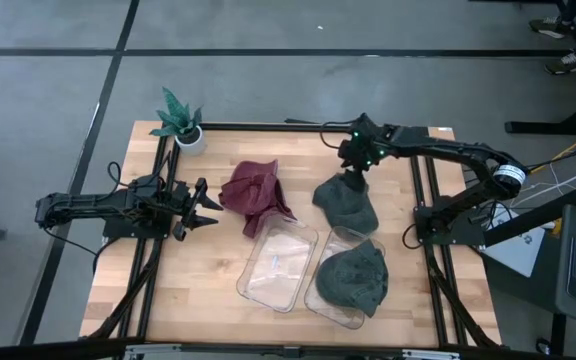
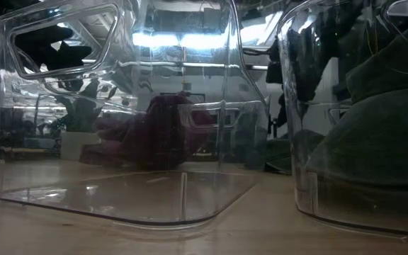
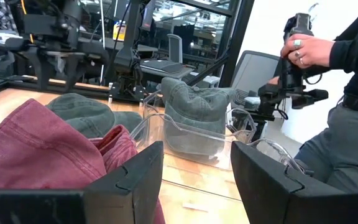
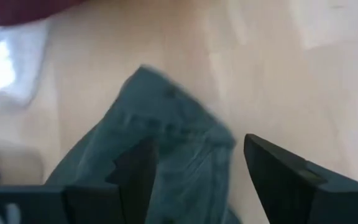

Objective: Pick & Place hat
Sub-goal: Put the gray cap into the right transparent bin

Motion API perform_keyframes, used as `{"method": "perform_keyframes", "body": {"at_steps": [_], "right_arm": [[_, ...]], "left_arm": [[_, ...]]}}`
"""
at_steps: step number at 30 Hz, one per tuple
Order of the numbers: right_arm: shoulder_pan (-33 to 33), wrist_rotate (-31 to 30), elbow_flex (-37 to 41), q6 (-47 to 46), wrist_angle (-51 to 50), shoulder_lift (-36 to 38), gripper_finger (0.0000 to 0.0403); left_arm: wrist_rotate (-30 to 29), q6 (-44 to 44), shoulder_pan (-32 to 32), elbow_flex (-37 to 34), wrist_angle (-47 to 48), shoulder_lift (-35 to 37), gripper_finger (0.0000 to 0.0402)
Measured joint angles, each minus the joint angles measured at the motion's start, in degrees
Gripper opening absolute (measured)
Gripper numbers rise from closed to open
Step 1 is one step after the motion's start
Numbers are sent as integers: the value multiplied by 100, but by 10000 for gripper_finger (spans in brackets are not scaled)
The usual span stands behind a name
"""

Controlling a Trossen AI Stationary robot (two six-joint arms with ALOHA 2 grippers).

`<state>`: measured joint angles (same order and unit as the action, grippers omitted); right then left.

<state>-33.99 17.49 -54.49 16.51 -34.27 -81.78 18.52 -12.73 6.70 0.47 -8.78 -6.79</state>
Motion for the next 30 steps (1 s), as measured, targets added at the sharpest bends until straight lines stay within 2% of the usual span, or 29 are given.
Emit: {"method": "perform_keyframes", "body": {"at_steps": [5,13,15,19,30], "right_arm": [[-185,-15,-59,619,-561,0,231],[-593,251,129,840,-745,0,214],[-680,472,223,836,-813,0,213],[-814,951,367,817,-778,0,214],[-1152,1047,871,920,-291,0,214]], "left_arm": [[0,-1,0,1,0,2,184],[-1,0,-1,0,0,1,184],[-2,0,-1,2,1,0,184],[-1,0,-1,1,0,0,184],[0,0,0,0,0,0,184]]}}
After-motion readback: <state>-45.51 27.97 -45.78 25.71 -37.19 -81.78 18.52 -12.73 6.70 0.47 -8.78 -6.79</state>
